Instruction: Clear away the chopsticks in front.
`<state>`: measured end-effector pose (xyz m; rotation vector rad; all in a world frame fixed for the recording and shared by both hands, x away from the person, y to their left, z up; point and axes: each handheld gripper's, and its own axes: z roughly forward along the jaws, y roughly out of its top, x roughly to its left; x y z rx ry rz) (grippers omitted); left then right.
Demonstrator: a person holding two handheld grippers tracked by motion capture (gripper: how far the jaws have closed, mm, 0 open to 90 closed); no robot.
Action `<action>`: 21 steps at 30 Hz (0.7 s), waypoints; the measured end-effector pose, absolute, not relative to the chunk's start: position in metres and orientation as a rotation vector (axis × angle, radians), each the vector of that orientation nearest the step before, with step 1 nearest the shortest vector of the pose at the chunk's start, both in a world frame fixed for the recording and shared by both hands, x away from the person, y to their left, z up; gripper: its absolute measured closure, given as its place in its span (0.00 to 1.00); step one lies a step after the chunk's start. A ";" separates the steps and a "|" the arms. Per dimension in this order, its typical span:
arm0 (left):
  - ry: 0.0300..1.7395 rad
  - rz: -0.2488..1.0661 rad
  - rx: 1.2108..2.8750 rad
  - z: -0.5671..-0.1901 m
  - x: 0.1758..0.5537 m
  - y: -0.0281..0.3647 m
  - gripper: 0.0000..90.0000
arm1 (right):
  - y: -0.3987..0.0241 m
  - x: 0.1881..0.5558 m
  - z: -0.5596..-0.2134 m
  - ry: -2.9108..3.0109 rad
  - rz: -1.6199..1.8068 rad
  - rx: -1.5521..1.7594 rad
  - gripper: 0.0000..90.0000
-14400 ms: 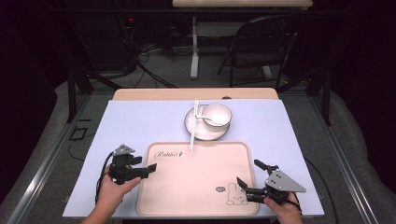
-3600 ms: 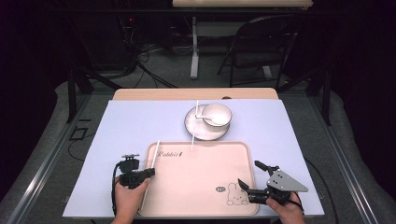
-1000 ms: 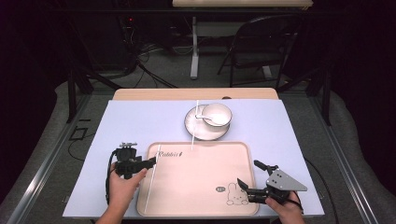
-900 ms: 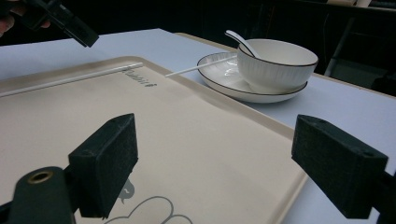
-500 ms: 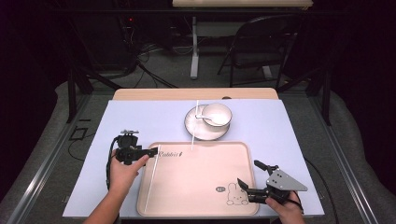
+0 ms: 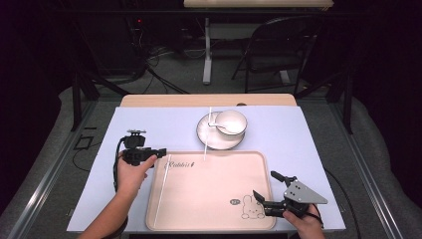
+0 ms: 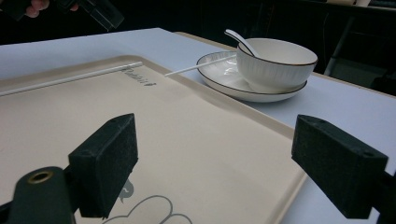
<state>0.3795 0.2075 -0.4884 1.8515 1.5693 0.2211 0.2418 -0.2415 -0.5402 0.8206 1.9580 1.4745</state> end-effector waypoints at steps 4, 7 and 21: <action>1.578 0.217 1.846 -0.486 0.386 0.210 0.38 | -0.241 0.242 -0.540 1.958 1.475 0.821 0.16; 1.585 0.220 1.841 -0.484 0.390 0.210 0.38 | -0.241 0.242 -0.540 1.959 1.475 0.822 0.16; 1.600 0.222 1.848 -0.474 0.411 0.204 0.39 | -0.241 0.242 -0.540 1.958 1.476 0.824 0.16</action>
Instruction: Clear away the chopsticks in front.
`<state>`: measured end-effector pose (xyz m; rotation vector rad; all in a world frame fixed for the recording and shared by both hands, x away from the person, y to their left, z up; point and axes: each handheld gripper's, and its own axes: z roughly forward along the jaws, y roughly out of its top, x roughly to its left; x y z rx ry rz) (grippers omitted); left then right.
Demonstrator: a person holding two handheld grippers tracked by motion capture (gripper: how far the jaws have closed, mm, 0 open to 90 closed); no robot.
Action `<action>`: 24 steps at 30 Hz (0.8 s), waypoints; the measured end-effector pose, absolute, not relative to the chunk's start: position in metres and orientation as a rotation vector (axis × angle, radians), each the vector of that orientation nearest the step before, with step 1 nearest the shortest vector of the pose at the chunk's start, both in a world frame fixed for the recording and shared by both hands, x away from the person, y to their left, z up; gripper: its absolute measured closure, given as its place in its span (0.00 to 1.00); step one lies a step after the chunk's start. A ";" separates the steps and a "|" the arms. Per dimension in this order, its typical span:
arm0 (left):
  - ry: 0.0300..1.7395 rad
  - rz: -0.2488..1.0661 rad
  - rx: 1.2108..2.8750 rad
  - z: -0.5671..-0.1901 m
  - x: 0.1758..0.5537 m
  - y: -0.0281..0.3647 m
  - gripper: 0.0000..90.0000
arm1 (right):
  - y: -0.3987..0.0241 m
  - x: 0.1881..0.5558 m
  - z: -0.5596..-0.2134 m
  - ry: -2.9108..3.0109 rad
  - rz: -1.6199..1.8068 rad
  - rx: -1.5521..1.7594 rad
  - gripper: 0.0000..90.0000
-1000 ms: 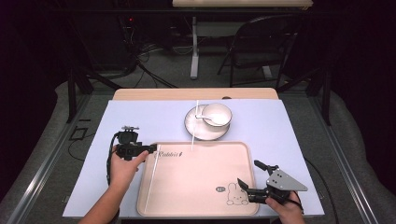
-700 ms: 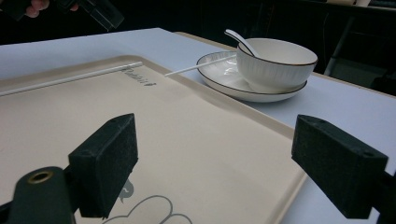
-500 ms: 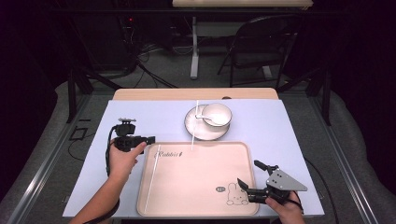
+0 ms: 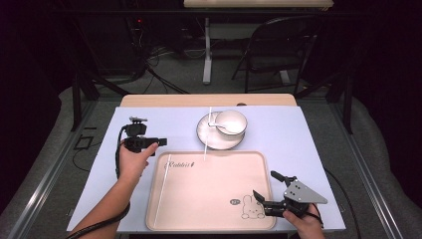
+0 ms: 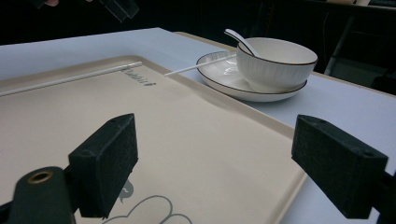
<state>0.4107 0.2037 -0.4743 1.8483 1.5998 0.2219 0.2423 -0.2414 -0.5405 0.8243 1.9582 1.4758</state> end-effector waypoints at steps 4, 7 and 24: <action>1.602 0.215 1.851 -0.473 0.417 0.201 0.39 | -0.241 0.242 -0.541 1.958 1.476 0.824 0.16; 1.598 0.220 1.858 -0.473 0.419 0.199 0.40 | -0.242 0.242 -0.541 1.957 1.477 0.824 0.16; 1.607 0.251 1.894 -0.455 0.439 0.187 0.43 | -0.241 0.243 -0.541 1.960 1.476 0.822 0.16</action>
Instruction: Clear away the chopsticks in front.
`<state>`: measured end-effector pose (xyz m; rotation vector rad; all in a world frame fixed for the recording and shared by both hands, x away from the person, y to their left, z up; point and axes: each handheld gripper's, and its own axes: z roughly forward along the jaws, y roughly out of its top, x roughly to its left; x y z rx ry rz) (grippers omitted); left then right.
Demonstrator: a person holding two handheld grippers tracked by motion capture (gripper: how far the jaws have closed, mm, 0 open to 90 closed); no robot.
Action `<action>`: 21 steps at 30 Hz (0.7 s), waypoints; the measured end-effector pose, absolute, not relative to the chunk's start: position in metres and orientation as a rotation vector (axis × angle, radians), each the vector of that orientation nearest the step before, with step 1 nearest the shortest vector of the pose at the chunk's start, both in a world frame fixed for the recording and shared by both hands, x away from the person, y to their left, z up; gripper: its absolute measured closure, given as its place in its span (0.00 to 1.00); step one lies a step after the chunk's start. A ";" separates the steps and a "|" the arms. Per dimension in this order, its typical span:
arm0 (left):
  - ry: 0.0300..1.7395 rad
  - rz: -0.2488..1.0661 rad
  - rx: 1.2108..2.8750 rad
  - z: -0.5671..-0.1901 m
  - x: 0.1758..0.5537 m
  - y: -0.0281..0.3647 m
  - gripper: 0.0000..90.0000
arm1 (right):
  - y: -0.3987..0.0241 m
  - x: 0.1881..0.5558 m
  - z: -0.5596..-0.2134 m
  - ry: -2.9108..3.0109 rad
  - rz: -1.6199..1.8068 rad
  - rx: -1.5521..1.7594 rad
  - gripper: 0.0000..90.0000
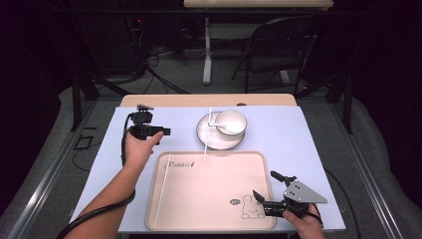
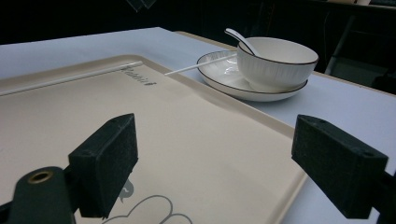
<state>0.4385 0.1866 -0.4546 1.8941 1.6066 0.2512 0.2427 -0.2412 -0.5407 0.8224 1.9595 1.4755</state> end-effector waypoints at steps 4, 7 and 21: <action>1.600 0.239 1.895 -0.455 0.443 0.181 0.44 | -0.241 0.243 -0.541 1.960 1.476 0.822 0.16; 1.594 0.224 1.896 -0.454 0.447 0.176 0.46 | -0.242 0.243 -0.541 1.960 1.476 0.821 0.16; 1.535 0.255 1.935 -0.453 0.457 0.146 0.51 | -0.242 0.242 -0.540 1.961 1.476 0.819 0.16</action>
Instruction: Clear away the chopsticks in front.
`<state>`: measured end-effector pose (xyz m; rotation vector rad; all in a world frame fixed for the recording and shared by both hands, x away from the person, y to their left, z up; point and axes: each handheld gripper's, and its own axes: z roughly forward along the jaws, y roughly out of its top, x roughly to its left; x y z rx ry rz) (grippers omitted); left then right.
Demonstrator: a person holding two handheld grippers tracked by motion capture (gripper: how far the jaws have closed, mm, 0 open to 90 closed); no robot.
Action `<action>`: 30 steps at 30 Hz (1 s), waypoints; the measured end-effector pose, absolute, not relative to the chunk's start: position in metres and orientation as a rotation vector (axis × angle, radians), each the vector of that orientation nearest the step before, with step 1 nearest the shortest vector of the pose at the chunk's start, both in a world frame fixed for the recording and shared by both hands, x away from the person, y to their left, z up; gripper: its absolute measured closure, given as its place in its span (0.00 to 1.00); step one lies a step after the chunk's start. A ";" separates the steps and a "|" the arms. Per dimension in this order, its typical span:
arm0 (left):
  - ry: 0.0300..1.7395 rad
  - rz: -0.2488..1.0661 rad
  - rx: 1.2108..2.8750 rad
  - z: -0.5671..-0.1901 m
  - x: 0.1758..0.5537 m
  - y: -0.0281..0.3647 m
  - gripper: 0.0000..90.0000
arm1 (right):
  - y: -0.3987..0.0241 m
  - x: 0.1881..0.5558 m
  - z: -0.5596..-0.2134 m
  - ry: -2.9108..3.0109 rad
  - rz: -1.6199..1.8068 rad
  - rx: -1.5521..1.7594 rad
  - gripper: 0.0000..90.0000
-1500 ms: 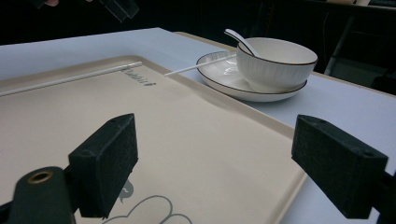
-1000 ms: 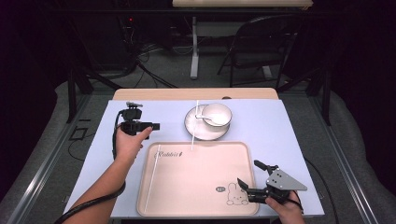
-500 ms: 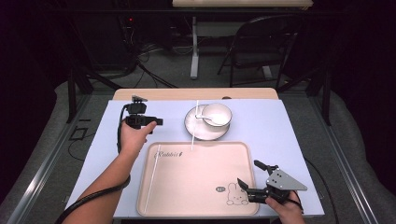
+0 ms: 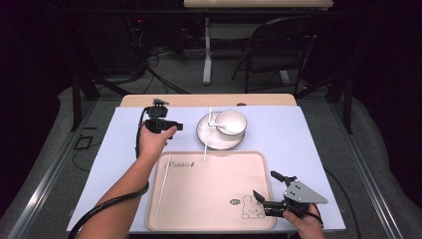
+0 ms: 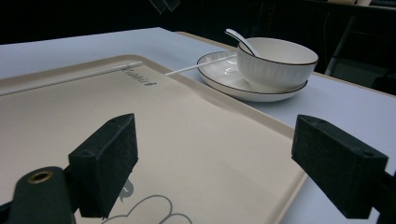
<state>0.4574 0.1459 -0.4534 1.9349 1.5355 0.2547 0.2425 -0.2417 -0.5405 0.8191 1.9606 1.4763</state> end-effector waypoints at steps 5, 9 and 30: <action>1.515 0.268 1.938 -0.455 0.460 0.136 0.48 | -0.242 0.243 -0.540 1.960 1.475 0.817 0.16; 1.497 0.261 1.933 -0.456 0.463 0.131 0.48 | -0.242 0.242 -0.540 1.961 1.475 0.817 0.16; 1.503 0.230 1.903 -0.469 0.474 0.119 0.63 | -0.242 0.243 -0.540 1.962 1.477 0.811 0.16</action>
